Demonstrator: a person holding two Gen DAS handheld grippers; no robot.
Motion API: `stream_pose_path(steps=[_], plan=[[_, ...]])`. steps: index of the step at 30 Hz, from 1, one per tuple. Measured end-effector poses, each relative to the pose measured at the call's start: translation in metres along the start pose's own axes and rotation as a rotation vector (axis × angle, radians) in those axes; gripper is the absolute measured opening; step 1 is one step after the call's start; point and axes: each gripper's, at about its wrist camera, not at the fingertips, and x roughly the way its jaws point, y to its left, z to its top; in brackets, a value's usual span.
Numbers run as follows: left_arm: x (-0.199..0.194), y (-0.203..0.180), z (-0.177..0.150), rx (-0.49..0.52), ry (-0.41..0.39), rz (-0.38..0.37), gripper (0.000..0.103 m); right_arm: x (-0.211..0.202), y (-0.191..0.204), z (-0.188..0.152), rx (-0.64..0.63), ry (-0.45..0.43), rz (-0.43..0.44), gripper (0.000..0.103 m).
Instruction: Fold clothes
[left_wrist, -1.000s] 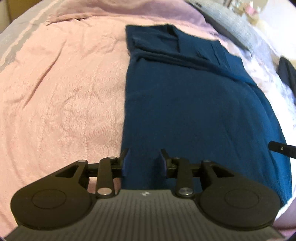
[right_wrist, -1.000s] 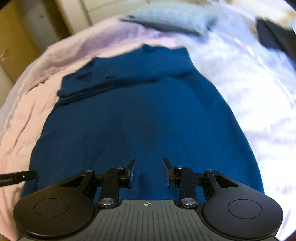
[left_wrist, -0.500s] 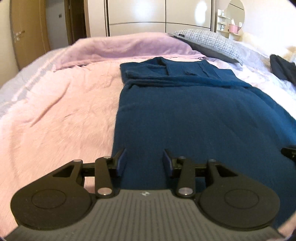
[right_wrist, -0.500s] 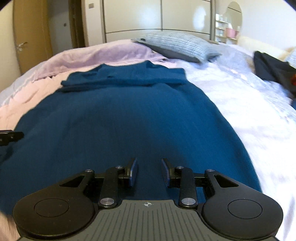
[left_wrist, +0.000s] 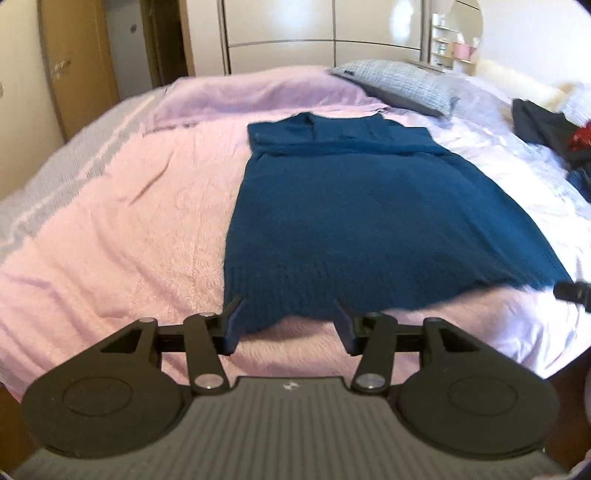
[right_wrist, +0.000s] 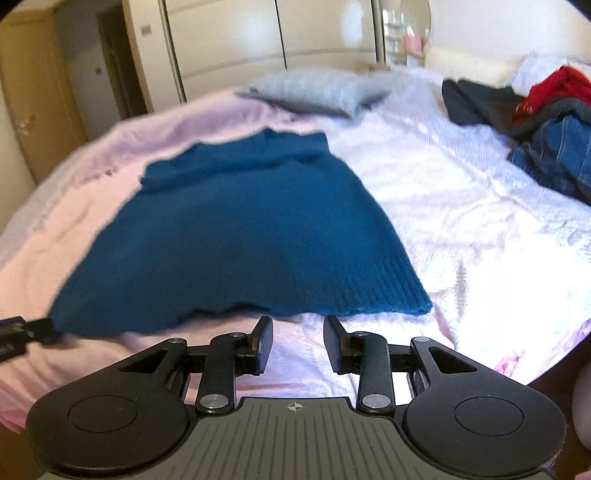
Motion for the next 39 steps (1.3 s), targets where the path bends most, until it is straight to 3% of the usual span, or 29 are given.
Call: stream_pose_path(steps=[5,14,39], plan=[[-0.026,-0.013,-0.011,0.026,-0.016,-0.001,0.048,-0.031,0.007,-0.009,-0.019,-0.026,-0.002,0.047],[-0.048,-0.025,-0.03,0.055,-0.02,-0.002,0.049,-0.053,0.012,-0.027,-0.028,-0.024,0.022,0.054],[-0.08,-0.028,-0.042,0.074,-0.078,-0.012,0.051,-0.089,0.023,-0.038,-0.052,-0.088,0.057,0.06]])
